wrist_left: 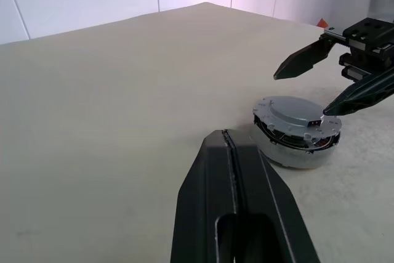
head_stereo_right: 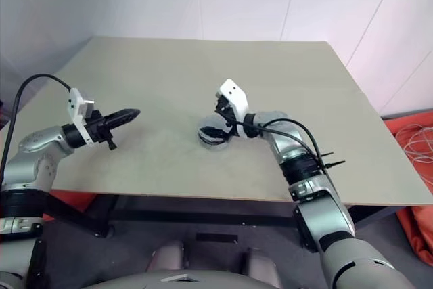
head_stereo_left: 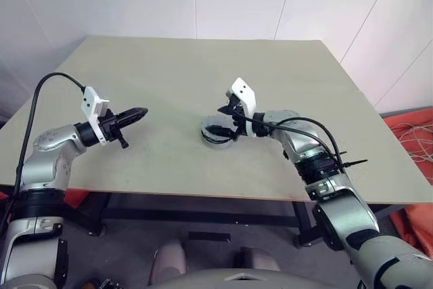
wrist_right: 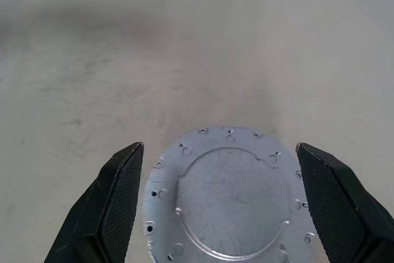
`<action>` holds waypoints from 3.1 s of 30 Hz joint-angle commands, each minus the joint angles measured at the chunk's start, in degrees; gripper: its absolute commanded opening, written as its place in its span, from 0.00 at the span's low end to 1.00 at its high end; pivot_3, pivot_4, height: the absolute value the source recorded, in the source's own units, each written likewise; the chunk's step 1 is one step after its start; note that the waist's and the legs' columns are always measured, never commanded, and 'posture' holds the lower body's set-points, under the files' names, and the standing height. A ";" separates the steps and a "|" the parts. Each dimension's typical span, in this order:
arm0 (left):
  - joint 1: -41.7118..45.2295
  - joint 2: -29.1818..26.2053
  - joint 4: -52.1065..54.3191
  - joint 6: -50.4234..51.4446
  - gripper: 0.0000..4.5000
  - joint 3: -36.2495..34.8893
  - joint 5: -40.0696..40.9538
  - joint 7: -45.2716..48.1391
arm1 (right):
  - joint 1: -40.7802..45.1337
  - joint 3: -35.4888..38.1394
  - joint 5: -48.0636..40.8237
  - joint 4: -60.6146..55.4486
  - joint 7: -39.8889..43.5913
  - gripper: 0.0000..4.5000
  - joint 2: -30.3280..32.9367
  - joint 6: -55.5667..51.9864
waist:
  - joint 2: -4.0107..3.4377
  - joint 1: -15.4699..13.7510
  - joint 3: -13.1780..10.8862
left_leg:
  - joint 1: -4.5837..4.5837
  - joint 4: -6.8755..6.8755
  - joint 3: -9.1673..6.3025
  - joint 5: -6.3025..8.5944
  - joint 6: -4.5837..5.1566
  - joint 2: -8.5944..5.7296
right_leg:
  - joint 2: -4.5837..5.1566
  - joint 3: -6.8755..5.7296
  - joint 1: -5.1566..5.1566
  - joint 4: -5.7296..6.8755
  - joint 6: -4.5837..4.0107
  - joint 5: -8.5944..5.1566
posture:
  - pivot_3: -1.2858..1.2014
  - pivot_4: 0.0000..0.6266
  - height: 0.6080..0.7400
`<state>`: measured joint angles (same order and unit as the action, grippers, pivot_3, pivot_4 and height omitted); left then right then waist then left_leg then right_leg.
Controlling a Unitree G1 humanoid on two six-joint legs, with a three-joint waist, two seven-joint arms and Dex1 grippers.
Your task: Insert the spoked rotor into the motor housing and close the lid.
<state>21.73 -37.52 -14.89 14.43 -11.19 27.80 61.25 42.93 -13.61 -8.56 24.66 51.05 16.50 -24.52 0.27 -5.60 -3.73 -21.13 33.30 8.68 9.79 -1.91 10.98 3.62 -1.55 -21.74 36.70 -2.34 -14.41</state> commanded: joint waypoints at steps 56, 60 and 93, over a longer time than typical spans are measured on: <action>-2.38 -0.56 5.64 4.38 0.00 -2.96 3.11 -1.44 | 3.60 0.76 6.63 12.59 5.11 0.69 -2.00 10.21 | 0.00 0.00 0.00 | -0.11 0.00 0.02 0.04 0.09 0.04 | -0.01 -0.04 -0.13 0.00 -0.08 -0.04 | 0.52 0.00 1.00; -2.24 -0.60 5.57 4.43 0.00 -2.93 3.11 -1.38 | 3.03 0.14 7.07 12.56 5.84 0.69 -1.77 10.63 | 0.00 0.02 0.00 | -0.10 0.00 0.02 0.04 0.08 0.04 | -0.01 -0.03 -0.13 0.00 -0.08 -0.04 | 0.52 0.00 1.00; -1.80 -0.29 5.87 7.05 0.00 -3.14 4.05 -2.09 | 2.36 -2.71 10.90 15.49 5.34 0.69 -1.59 11.68 | 0.00 0.09 0.00 | 0.06 -0.01 0.02 0.12 0.21 0.06 | -0.01 -0.02 0.00 0.00 -0.08 -0.05 | 0.52 0.00 1.00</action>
<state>19.06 -37.62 -10.86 20.37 -13.06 30.32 59.76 45.93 -14.90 0.64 39.49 56.17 14.42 -12.50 0.27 -5.50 -3.73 -21.07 33.29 8.71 9.91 -1.71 11.04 3.61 -1.57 -21.75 36.70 -2.42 -14.46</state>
